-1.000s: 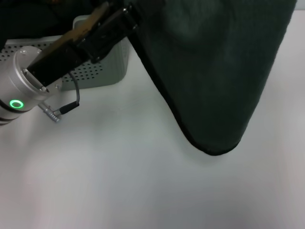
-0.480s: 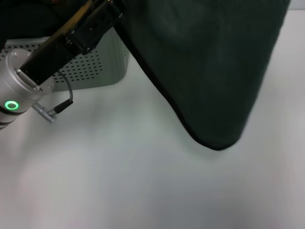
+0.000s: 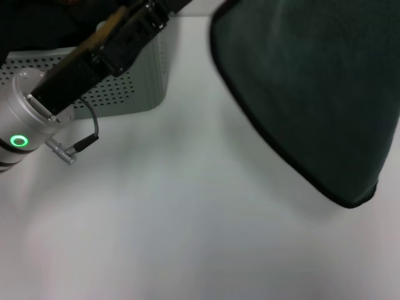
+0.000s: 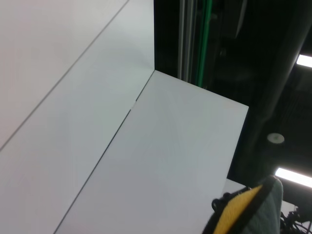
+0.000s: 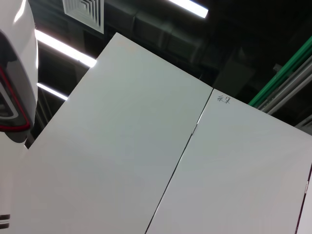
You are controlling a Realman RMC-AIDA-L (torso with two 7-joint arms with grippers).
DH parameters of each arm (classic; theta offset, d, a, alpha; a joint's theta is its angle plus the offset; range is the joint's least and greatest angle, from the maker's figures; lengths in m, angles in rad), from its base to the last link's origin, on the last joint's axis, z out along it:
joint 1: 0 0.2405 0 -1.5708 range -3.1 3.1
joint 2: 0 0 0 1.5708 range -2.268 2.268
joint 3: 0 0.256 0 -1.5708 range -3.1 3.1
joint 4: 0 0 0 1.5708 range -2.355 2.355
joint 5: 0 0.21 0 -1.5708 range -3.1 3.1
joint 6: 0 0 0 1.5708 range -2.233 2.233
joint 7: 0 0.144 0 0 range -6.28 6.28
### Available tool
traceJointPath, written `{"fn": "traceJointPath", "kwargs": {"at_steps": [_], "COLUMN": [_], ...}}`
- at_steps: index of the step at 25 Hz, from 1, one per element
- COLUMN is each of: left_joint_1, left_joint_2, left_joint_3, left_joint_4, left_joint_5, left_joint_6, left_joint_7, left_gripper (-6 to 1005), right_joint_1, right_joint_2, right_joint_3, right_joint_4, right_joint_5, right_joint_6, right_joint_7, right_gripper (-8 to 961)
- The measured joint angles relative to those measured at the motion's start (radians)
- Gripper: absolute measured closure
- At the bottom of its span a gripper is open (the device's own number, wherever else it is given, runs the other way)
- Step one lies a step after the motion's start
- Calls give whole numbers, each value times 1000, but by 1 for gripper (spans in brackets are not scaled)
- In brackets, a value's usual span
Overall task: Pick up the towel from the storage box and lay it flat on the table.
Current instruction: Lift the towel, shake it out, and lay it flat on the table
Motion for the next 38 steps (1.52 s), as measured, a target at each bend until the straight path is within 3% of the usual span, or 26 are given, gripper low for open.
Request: {"fn": "traceJointPath", "kwargs": {"at_steps": [8, 11, 16, 26, 32, 38], "left_joint_1": [1, 1, 3, -5, -36, -35], "left_joint_2": [2, 5, 13, 32, 6, 1], "left_joint_3": [3, 3, 3, 8, 17, 14], "left_joint_4": [0, 0, 0, 0, 0, 0], "left_joint_5": [36, 50, 79, 149, 190, 130], "left_joint_6": [-61, -100, -131, -130, -110, -39], "left_joint_7": [-8, -14, -31, -96, -128, -128], "left_gripper": [875, 795, 561, 542, 545, 551], "right_joint_1": [0, 0, 0, 0, 0, -20], "right_joint_2": [-2, -4, -5, -3, -1, -1], "right_joint_3": [-2, -4, -4, -6, -7, -7], "right_joint_4": [10, 7, -1, -13, -15, -17], "right_joint_5": [3, 6, 10, 14, 22, 23], "right_joint_6": [0, 0, 2, 5, 5, 6], "right_joint_7": [-9, -8, -4, -3, -7, -7], "right_gripper": [939, 939, 939, 938, 938, 937]}}
